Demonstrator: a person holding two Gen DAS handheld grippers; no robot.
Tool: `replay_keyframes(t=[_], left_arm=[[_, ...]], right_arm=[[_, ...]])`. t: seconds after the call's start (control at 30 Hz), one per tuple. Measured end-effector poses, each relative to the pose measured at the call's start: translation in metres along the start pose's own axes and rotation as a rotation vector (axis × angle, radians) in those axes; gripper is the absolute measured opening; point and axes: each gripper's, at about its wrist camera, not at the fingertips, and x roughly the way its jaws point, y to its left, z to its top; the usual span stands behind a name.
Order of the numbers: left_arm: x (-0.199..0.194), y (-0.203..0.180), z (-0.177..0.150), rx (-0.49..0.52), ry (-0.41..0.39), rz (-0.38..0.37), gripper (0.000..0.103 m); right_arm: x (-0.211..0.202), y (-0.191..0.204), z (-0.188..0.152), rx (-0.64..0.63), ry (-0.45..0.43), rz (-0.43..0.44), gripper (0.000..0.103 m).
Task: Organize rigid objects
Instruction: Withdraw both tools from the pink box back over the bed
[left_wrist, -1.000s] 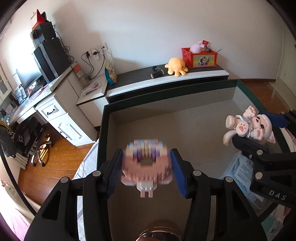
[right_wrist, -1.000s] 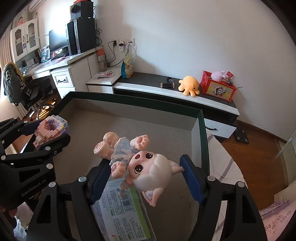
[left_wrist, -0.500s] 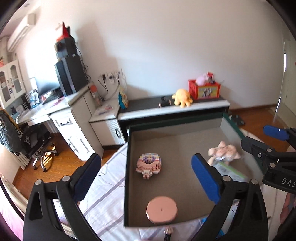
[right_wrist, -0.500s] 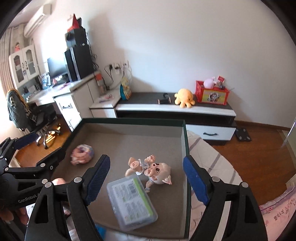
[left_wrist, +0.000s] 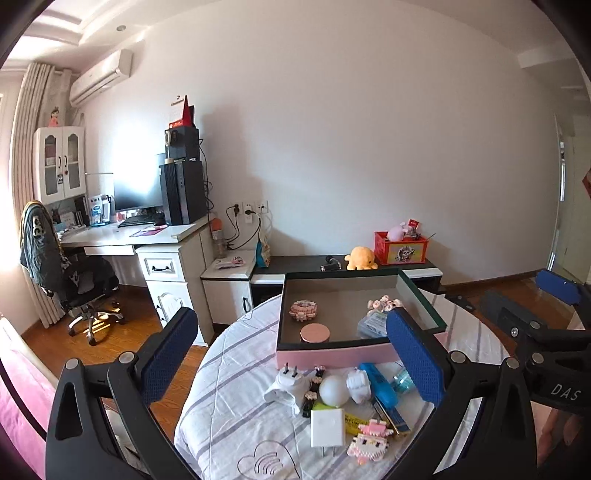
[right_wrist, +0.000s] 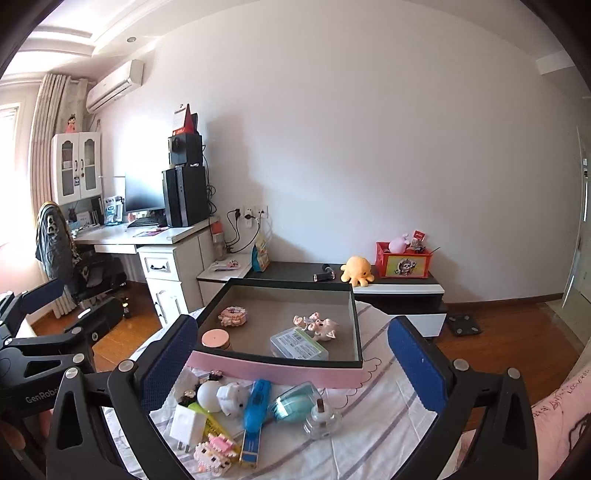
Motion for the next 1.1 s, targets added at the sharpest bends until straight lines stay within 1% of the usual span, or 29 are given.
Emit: replay_keyframes(t=[0.17, 0.33, 0.43, 0.77, 0.97, 1.1], left_arm=[[-0.044, -0.001, -0.013, -0.009, -0.021, 0.023, 0.103], [-0.075, -0.004, -0.019, -0.001, -0.073, 0.048, 0.103], [-0.085, -0.003, -0.020, -0.008, -0.087, 0.044, 0.103], [-0.095, -0.006, -0.025, -0.012, -0.099, 0.049, 0.103], [-0.093, -0.007, -0.026, -0.012, -0.096, 0.052, 0.103], [-0.085, -0.009, -0.028, -0.012, -0.083, 0.052, 0.103]], right_arm=[[-0.050, 0.011, -0.014, 0.001, -0.039, -0.011, 0.103], [-0.082, 0.016, -0.023, 0.006, -0.065, -0.026, 0.103], [-0.094, 0.015, -0.025, 0.006, -0.075, -0.030, 0.103], [-0.113, 0.020, -0.028, -0.005, -0.099, -0.048, 0.103], [-0.109, 0.019, -0.029, -0.003, -0.093, -0.048, 0.103], [-0.105, 0.018, -0.030, -0.001, -0.081, -0.049, 0.103]])
